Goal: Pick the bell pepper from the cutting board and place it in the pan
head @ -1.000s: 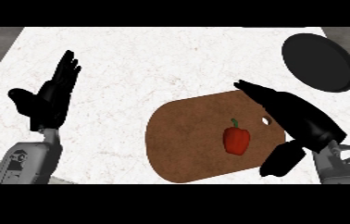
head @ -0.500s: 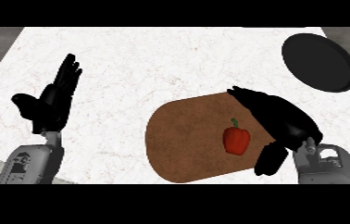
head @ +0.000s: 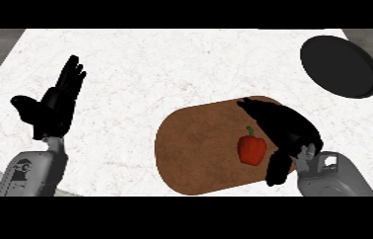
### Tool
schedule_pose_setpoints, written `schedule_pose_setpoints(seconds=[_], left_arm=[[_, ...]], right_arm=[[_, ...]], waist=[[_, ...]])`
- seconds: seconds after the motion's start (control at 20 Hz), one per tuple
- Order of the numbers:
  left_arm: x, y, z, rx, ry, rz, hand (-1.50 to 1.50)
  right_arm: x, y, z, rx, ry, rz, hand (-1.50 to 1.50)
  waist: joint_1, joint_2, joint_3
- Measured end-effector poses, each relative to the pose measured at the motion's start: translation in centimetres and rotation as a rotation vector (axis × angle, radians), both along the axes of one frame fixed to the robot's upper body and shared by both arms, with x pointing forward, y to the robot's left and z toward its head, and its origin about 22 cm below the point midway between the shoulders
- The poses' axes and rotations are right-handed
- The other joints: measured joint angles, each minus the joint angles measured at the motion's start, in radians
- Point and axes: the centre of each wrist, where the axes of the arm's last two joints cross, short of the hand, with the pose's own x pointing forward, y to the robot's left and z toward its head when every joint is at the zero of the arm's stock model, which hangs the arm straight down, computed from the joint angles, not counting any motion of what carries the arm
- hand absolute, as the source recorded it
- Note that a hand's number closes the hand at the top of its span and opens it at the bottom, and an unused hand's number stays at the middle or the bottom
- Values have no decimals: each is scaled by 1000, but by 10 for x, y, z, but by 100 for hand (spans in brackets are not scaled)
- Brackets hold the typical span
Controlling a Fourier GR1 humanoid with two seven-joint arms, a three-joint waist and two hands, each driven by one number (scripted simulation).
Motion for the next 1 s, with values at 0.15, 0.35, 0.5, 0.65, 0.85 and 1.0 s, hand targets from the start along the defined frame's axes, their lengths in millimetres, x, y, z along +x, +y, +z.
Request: schedule_pose_setpoints(seconds=[0.15,0.35,0.5,0.65,0.85,1.0], left_arm=[[-2,0,0,2,2,-4,0],[0,-5,4,0,0,-4,0],[0,-6,5,-3,1,-1,0],[-3,-5,2,1,5,-5,0],[-7,-2,-5,1,7,-6,0],[-9,-1,-6,-2,-2,-2,0]], right_arm=[[7,3,-3,-10,11,2,-150],[15,10,-18,-42,17,6,-150],[15,9,-26,-64,35,4,-150],[15,10,-36,-75,60,11,-150],[12,13,-49,-74,91,10,150],[7,10,-51,-58,97,67,150]], waist=[[1,0,0],[2,0,0],[1,0,0],[1,0,0],[0,0,0],[-1,-1,-1]])
